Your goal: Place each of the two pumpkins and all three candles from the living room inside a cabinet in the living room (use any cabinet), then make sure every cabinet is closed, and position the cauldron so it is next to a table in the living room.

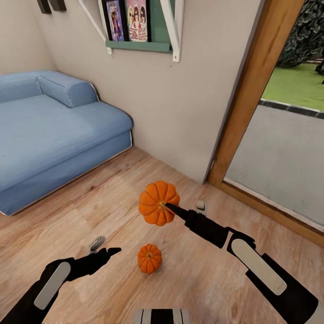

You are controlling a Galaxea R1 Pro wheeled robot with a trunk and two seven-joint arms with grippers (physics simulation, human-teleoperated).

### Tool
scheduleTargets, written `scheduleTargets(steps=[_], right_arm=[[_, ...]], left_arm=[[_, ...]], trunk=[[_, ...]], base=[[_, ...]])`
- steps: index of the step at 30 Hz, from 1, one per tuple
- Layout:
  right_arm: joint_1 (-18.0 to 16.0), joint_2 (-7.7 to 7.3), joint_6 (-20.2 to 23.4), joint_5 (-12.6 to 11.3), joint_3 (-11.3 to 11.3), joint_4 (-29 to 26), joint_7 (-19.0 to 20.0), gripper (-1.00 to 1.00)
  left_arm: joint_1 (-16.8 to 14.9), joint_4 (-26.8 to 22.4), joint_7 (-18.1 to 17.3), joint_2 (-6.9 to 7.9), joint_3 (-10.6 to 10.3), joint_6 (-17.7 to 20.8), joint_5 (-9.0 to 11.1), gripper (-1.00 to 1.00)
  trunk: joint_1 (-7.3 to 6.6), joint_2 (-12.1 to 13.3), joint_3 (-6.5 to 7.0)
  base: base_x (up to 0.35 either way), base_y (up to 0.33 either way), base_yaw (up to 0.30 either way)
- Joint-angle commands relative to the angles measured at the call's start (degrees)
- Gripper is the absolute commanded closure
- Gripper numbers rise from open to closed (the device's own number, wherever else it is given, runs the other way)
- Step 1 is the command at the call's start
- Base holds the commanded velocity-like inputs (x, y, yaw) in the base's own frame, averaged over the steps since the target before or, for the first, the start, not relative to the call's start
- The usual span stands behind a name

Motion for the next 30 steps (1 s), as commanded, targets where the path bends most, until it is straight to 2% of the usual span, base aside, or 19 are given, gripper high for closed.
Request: scheduleTargets(steps=[1, 3, 5, 10, 14, 18, 21, 30], right_arm=[[0.0, -0.04, 0.1, -0.4, 0.1, 0.0, 0.7, 1.0], [0.0, -0.05, 0.2, -0.4, 0.2, 0.0, 1.4, 1.0], [0.0, -0.05, 0.2, -0.4, 0.2, 0.0, 3.0, 1.0], [0.0, -0.05, 1.1, -0.4, 0.1, 0.0, 4.5, 1.0], [0.0, -0.04, 2.1, -0.4, 0.0, 0.0, 4.6, 1.0], [0.0, -0.05, 2.2, -0.4, 0.2, 0.0, 4.7, 1.0], [0.0, -0.05, 2.1, -0.4, 0.2, 0.0, 4.7, 1.0], [0.0, -0.05, 1.7, -0.4, 0.1, 0.0, 6.8, 1.0]], left_arm=[[0.0, -0.1, -0.8, 0.27, 0.0, 0.1, -0.1, -1.0], [-0.1, -0.1, -2.6, 0.74, 0.0, 0.1, -0.2, -1.0], [-0.8, 0.0, -4.5, 1.81, 0.1, 0.1, -0.3, -1.0], [-3.1, 1.7, -5.5, 2.58, 0.2, -0.2, -0.3, -1.0], [-3.7, 3.7, -5.6, 2.39, 0.1, -2.9, -0.5, -1.0], [-3.8, 3.8, -6.4, 1.69, -0.1, -3.5, -3.2, -1.0], [-3.8, 3.7, -7.8, 1.31, -0.2, -3.7, -4.2, -1.0], [-3.8, 3.6, -12.1, 1.35, -0.9, -3.7, -4.6, -1.0]], trunk=[[0.01, 0.0, -0.27], [0.07, -0.1, -0.71], [0.12, -0.1, -1.16], [0.25, -0.2, -2.26], [0.35, -0.2, -3.15], [0.45, -0.3, -4.04], [0.53, -0.3, -4.7], [0.76, -0.4, -6.69]], base=[[0.0, 0.0, 0.0], [0.0, 0.0, 0.0], [0.0, 0.0, 0.0], [0.0, 0.0, 0.0], [0.0, 0.0, 0.0], [0.0, 0.0, 0.0], [0.0, 0.0, 0.0], [0.0, 0.0, 0.0]])
